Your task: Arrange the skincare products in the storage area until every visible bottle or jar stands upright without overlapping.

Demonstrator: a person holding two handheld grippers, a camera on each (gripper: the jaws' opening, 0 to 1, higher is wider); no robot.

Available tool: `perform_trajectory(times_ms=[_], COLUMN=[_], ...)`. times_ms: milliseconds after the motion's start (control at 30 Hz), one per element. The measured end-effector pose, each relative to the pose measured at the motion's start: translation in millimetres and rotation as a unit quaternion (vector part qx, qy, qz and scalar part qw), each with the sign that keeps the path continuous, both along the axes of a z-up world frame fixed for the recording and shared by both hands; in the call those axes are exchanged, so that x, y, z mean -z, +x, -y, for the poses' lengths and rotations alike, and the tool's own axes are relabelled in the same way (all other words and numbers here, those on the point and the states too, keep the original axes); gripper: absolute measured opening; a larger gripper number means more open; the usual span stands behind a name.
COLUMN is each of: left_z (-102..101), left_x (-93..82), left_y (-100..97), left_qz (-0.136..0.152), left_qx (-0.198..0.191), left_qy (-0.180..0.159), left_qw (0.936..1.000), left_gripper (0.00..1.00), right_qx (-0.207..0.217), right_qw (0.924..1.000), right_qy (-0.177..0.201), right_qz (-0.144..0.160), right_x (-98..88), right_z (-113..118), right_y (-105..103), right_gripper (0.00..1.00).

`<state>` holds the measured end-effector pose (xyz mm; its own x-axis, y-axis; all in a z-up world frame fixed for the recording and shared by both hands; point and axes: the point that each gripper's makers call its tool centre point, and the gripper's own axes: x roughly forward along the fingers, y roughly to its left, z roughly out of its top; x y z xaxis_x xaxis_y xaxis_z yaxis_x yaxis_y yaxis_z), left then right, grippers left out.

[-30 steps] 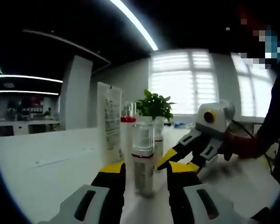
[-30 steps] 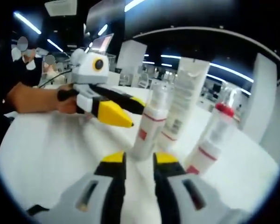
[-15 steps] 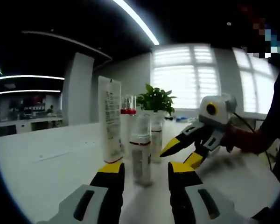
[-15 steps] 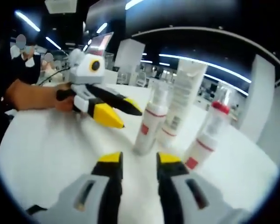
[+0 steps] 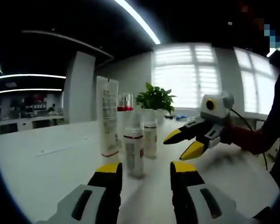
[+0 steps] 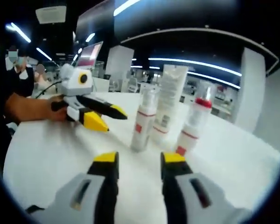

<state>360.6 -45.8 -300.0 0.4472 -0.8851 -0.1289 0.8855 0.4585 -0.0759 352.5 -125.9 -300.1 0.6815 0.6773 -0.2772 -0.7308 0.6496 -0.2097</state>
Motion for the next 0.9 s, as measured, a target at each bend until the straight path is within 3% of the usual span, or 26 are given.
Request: perform_trajectory(times_ms=[367,900], left_z=[-4.2,-16.6], left_x=[2.4,-12.3], left_y=[-19.6,-40.1], left_qz=[0.000,0.000], left_qx=[-0.001,-0.010], left_qy=[0.007,-0.021], left_qw=[1.0000,0.9997], left_gripper=[0.46,0.51], right_qx=[0.025,0.048], right_qw=[0.9995,0.9982], right_qy=[0.014,0.023], right_qz=[-0.015,-0.026], right_x=[6.5,3.0], right_z=[14.7,22.5], right_y=[-18.9,-42.8], right_gripper=[0.39,0.45])
